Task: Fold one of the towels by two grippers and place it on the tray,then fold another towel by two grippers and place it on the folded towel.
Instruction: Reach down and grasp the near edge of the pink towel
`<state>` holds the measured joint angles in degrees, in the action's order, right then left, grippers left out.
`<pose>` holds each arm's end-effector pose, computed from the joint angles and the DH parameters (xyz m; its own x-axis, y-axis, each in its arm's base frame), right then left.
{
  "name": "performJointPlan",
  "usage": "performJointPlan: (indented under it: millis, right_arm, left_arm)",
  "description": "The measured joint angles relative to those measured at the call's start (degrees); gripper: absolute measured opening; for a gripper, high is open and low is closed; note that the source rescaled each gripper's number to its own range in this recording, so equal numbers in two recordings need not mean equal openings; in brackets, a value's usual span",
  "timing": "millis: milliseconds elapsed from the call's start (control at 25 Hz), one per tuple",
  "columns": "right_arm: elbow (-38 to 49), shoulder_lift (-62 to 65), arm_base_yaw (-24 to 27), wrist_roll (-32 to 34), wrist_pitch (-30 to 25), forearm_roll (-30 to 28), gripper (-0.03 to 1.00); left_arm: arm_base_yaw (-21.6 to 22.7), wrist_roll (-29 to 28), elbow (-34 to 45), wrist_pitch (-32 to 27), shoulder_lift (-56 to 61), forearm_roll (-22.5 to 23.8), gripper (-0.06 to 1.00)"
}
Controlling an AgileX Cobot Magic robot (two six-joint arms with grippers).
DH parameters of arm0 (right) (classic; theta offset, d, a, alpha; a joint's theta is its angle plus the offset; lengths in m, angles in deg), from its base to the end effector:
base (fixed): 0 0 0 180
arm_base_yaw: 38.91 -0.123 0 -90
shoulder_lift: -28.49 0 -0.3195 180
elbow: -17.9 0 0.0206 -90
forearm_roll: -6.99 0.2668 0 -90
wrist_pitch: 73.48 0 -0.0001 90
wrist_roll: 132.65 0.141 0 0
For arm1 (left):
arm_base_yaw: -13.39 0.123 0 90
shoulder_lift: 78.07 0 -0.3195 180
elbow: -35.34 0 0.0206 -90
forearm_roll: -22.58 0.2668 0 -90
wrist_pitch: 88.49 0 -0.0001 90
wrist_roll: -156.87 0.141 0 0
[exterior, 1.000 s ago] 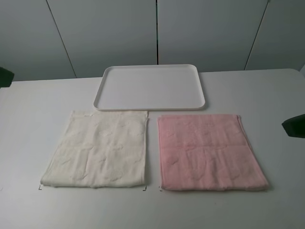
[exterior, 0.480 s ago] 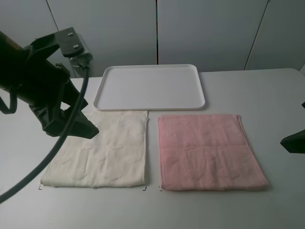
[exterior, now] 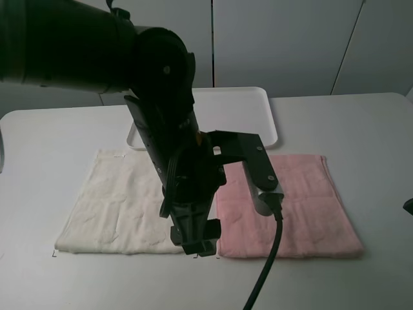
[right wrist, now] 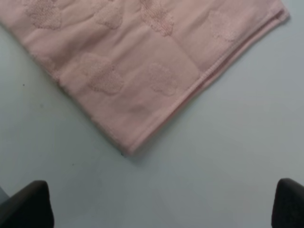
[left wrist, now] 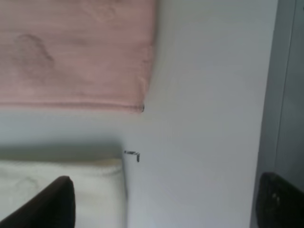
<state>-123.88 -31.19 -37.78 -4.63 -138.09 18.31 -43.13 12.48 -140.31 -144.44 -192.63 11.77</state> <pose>0.1489 0.0221 0.2505 -0.6221 -0.7085 -0.3332 -0.7205 0.6846 -0.1105 0.1968 -0.3373 0.1640 -0.0678 0.9846 -0.1614 0.9948 0.0544 -0.0864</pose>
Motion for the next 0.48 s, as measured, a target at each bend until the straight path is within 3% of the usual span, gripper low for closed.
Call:
performJointPlan:
  millis: [200, 480]
  right_arm:
    - [0.00, 0.00, 0.00, 0.11, 0.00, 0.00, 1.00]
    - [0.00, -0.10, 0.00, 0.11, 0.00, 0.00, 1.00]
  left_arm:
    - [-4.07, -3.65, -2.99, -0.56, -7.18, 3.07, 0.97]
    - [-6.42, -5.45, -4.08, 1.50, -12.49, 4.88, 0.97]
